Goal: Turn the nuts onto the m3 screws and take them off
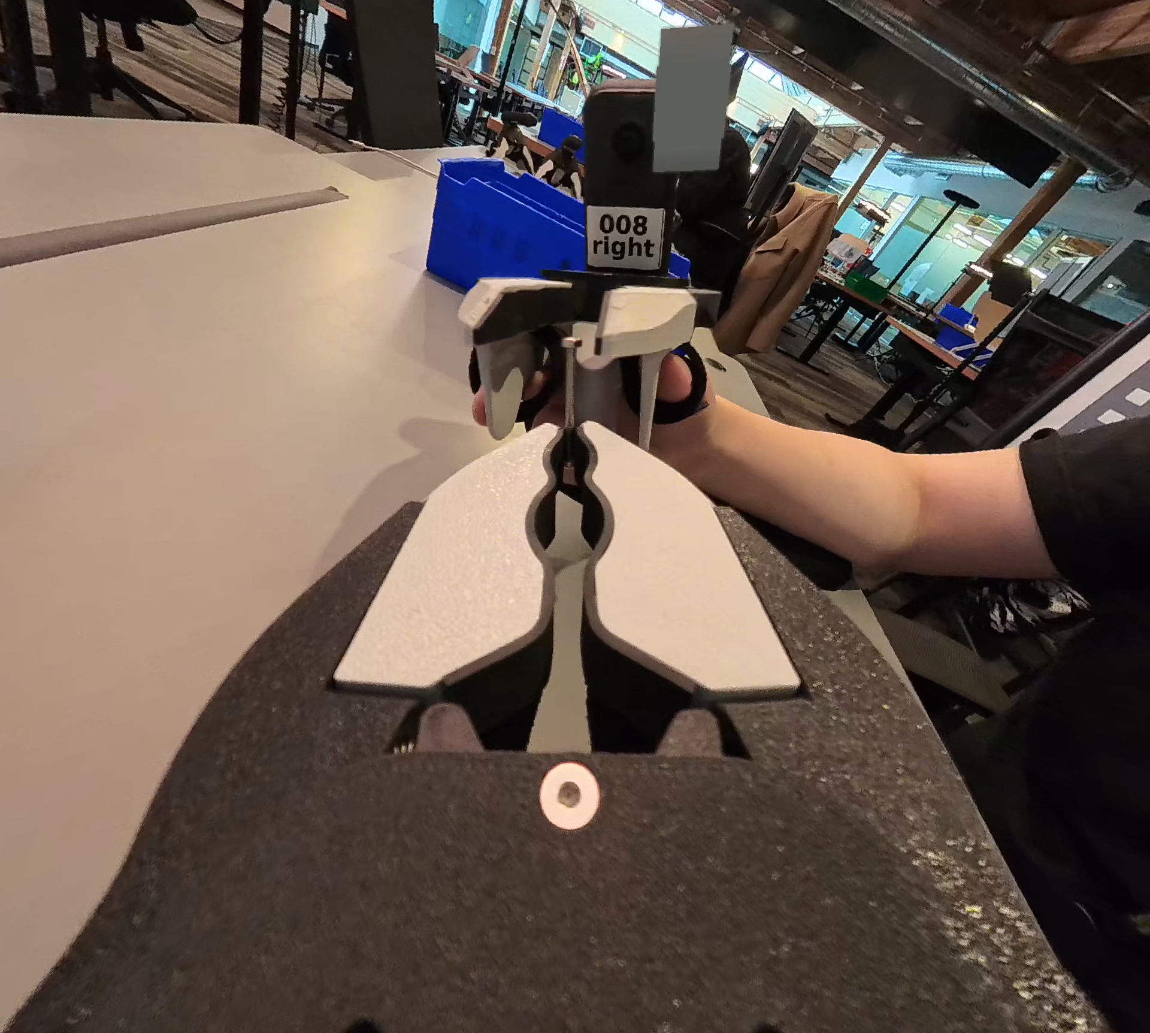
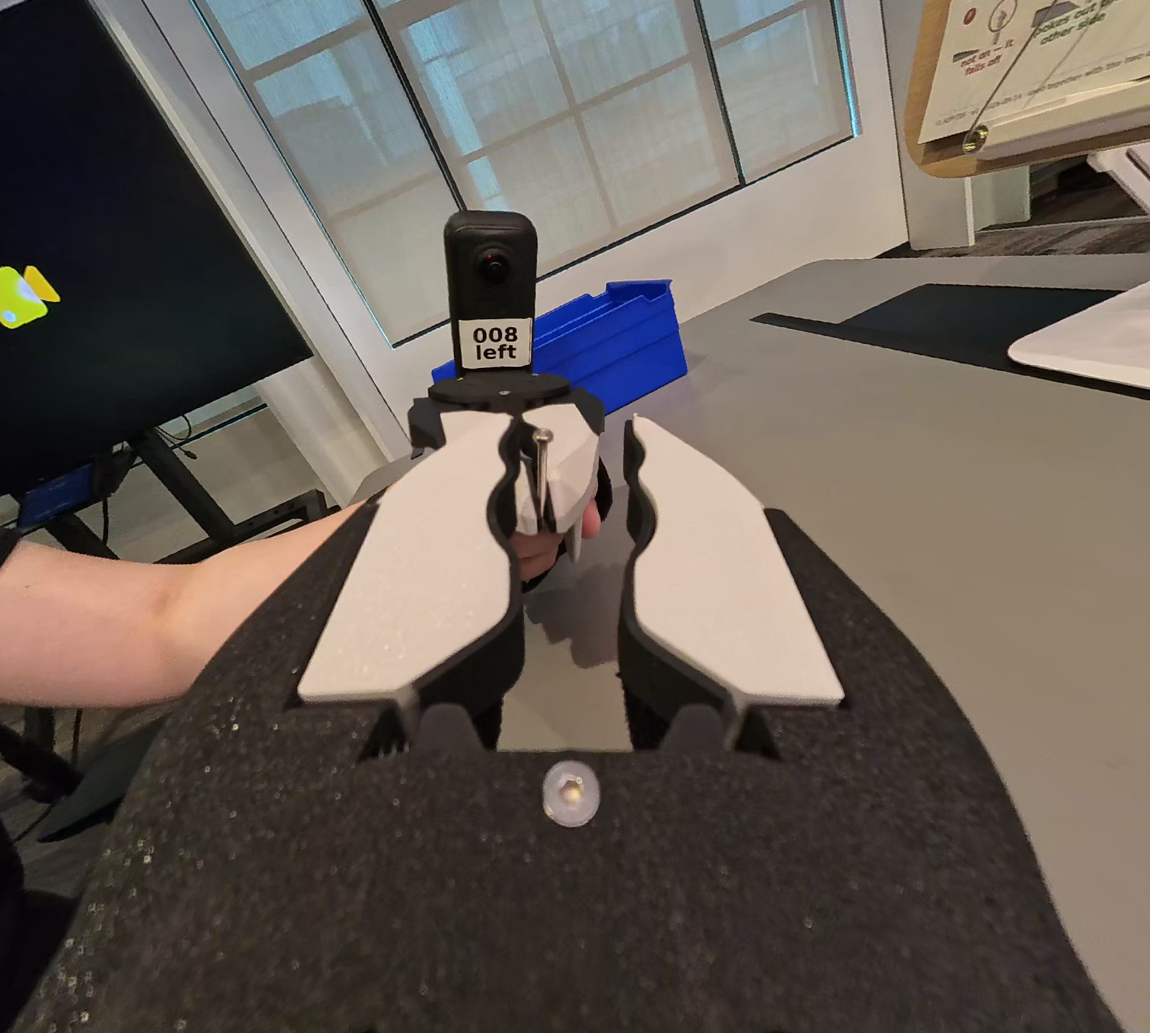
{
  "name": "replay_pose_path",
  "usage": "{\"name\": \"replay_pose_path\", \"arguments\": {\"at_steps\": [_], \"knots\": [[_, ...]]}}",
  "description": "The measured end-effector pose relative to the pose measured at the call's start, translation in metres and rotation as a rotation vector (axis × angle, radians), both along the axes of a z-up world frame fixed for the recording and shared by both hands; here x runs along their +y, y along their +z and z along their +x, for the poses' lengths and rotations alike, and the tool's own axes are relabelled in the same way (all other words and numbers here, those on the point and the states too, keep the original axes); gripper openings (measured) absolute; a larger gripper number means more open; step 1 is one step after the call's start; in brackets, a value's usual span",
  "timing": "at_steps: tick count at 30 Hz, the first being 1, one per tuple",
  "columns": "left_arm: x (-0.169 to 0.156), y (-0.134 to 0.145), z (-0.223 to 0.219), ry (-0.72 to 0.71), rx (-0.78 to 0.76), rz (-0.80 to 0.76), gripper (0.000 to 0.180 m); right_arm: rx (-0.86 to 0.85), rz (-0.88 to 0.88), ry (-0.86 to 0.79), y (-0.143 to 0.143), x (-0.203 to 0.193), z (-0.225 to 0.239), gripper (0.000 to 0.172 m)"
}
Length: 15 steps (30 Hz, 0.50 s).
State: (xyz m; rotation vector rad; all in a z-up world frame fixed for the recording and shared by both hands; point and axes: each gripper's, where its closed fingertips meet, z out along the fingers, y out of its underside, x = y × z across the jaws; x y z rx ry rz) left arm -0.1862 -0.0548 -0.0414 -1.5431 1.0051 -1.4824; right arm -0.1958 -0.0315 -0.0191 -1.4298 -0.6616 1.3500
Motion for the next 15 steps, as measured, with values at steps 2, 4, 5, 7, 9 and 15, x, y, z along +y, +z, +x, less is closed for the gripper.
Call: {"name": "replay_pose_path", "arguments": {"at_steps": [2,4,5,7,9,15], "knots": [[-0.0016,-0.001,0.0015,-0.009,0.004,-0.002,0.002,0.001,-0.003,0.002,0.0001,-0.0005,-0.0027,0.029],[-0.0028,-0.0018,0.0029,-0.016,0.008,-0.002,0.002,-0.011,-0.001,0.002,-0.0011,-0.001,-0.0057,0.029],[-0.0032,-0.0023,0.0033,-0.016,0.011,0.002,0.002,-0.019,0.001,0.005,-0.0019,-0.0017,-0.0071,0.029],[-0.0039,-0.0023,0.0036,-0.02,0.011,0.004,0.002,-0.029,-0.001,0.002,-0.0036,-0.0013,-0.0078,0.028],[-0.004,-0.0014,0.003,-0.02,0.005,0.001,0.002,-0.016,-0.006,0.002,-0.0026,-0.0007,-0.0061,0.026],[-0.0017,0.0017,-0.0001,-0.01,-0.015,-0.008,0.002,0.011,-0.019,0.015,-0.0013,0.0005,0.0003,0.027]]}}
